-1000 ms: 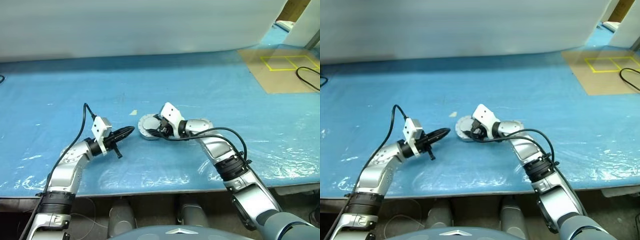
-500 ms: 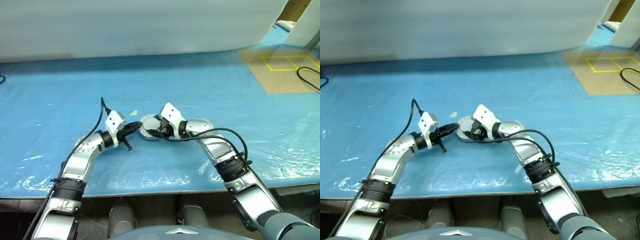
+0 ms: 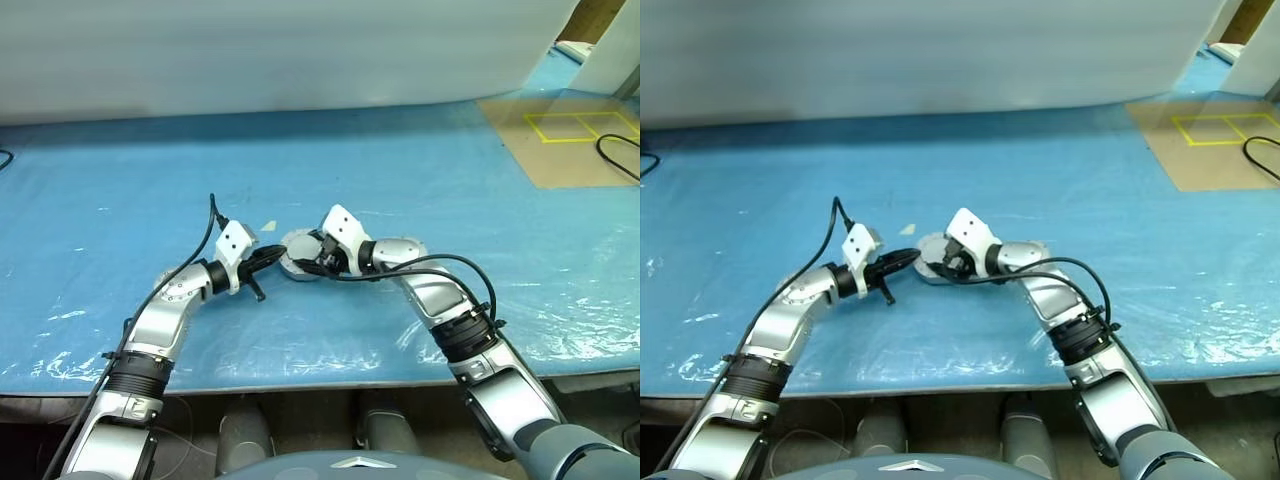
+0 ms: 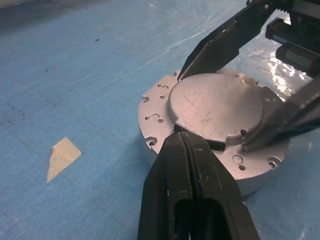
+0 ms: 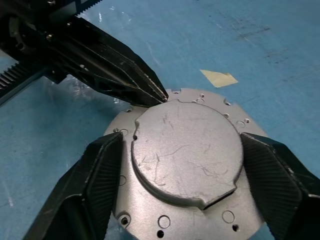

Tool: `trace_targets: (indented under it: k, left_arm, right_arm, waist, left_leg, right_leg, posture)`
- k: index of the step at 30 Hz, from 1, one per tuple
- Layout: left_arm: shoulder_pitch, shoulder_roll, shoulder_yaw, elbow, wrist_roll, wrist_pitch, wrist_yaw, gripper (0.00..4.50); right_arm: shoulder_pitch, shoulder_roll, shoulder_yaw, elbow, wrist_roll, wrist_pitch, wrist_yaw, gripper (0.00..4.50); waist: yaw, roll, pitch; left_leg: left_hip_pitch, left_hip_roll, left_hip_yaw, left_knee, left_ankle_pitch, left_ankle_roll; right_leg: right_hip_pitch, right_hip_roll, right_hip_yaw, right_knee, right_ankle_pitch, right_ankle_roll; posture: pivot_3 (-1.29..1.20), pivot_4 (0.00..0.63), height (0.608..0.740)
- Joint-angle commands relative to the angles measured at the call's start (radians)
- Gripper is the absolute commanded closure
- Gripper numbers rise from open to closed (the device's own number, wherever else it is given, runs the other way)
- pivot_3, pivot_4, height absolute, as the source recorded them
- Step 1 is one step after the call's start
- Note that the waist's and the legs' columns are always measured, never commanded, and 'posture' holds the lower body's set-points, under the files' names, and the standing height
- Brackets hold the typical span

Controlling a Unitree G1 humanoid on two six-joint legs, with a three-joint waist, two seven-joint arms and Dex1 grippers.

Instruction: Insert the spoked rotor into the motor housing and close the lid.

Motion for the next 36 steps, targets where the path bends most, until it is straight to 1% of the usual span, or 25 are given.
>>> trace_targets:
  k: [1,5,10,13,15,22,24,27,31,34,36]
  left_arm:
    - [0.008,0.004,-0.026,0.015,0.019,0.022,-0.002,4.50]
    - [0.002,0.000,-0.031,0.016,0.018,0.021,-0.007,4.50]
    - [-0.002,-0.002,-0.035,0.020,0.018,0.017,-0.012,4.50]
    - [-0.004,-0.001,-0.035,0.024,0.019,0.015,-0.016,4.50]
    - [-0.004,-0.001,-0.037,0.024,0.019,0.015,-0.018,4.50]
    - [-0.007,-0.008,-0.042,0.030,0.020,0.008,-0.017,4.50]
    - [-0.009,-0.010,-0.043,0.033,0.021,0.006,-0.016,4.50]
    - [-0.012,-0.014,-0.043,0.038,0.021,0.001,-0.015,4.50]
    - [-0.016,-0.015,-0.042,0.045,0.021,-0.006,-0.016,4.50]
    - [-0.018,-0.014,-0.043,0.049,0.021,-0.010,-0.016,4.50]
    - [-0.020,-0.012,-0.043,0.050,0.022,-0.011,-0.016,4.50]
  right_arm:
    - [0.017,-0.008,-0.012,0.005,0.023,0.030,0.017,0.02]
    - [0.001,0.008,-0.059,0.027,0.035,-0.004,-0.017,0.02]
    - [-0.009,0.018,-0.138,0.020,0.110,0.004,0.000,0.02]
    - [-0.015,0.026,-0.196,0.026,0.152,0.018,-0.015,0.02]
    - [-0.022,0.034,-0.247,0.035,0.195,0.080,-0.034,0.02]
    - [-0.013,0.020,-0.395,0.056,0.389,0.531,-0.063,0.02]
    - [-0.013,0.027,-0.426,0.063,0.418,0.605,-0.087,0.02]
    - [-0.012,0.072,-0.505,0.071,0.485,0.720,-0.132,0.02]
    - [-0.016,0.130,-0.582,0.080,0.539,0.780,-0.185,0.02]
    - [-0.019,0.163,-0.629,0.088,0.566,0.798,-0.220,0.65]
    - [-0.022,0.173,-0.653,0.089,0.585,0.811,-0.234,1.27]
  waist:
    - [0.000,0.000,0.000]
    - [0.002,0.000,0.000]
    - [0.004,0.000,0.000]
    - [0.005,0.000,0.000]
    - [0.004,0.000,0.000]
    - [0.008,0.000,0.000]
    - [0.009,0.000,0.000]
    - [0.010,0.000,0.000]
    - [0.013,0.000,0.000]
    - [0.020,0.001,0.000]
    - [0.023,0.001,0.001]
  left_leg:
    - [0.000,0.000,0.000,0.000,0.000,0.000]
    - [0.000,0.000,0.000,0.000,0.000,0.000]
    - [-0.003,-0.001,0.000,0.000,0.000,0.000]
    - [-0.005,-0.001,0.000,0.000,0.000,0.000]
    - [-0.005,-0.001,0.000,0.000,0.000,0.000]
    - [-0.005,-0.001,0.000,-0.002,0.000,0.000]
    - [-0.004,-0.001,0.000,-0.002,0.000,0.000]
    - [-0.004,-0.001,0.000,-0.002,0.000,0.000]
    - [-0.004,-0.001,0.000,-0.002,0.000,0.000]
    - [-0.004,-0.001,0.000,-0.002,0.000,0.000]
    - [-0.004,-0.001,0.000,-0.002,0.000,0.000]
  right_leg:
    - [0.000,0.000,0.000,0.000,0.000,0.000]
    - [0.000,0.000,0.000,0.000,0.000,0.000]
    - [-0.005,-0.001,0.000,0.000,0.000,0.000]
    - [-0.008,-0.001,0.000,0.000,0.000,0.000]
    - [-0.008,0.000,0.000,0.000,0.000,0.000]
    - [-0.008,-0.001,0.000,0.000,0.000,0.000]
    - [-0.008,-0.001,0.000,0.000,0.000,0.000]
    - [-0.008,-0.001,0.000,0.000,0.000,0.000]
    - [-0.008,-0.001,0.000,0.000,0.000,0.000]
    - [-0.009,-0.001,0.000,0.000,0.000,0.000]
    - [-0.009,-0.001,0.000,0.000,0.000,0.000]
  posture:
    - [0.00,0.150,0.740]
    - [0.00,0.150,0.740]
    - [0.00,0.150,0.740]
    - [0.00,0.150,0.740]
    - [0.00,0.150,0.740]
    - [0.00,0.150,0.740]
    - [0.00,0.150,0.740]
    - [0.00,0.150,0.740]
    - [0.00,0.150,0.740]
    - [0.00,0.150,0.740]
    - [0.00,0.150,0.740]
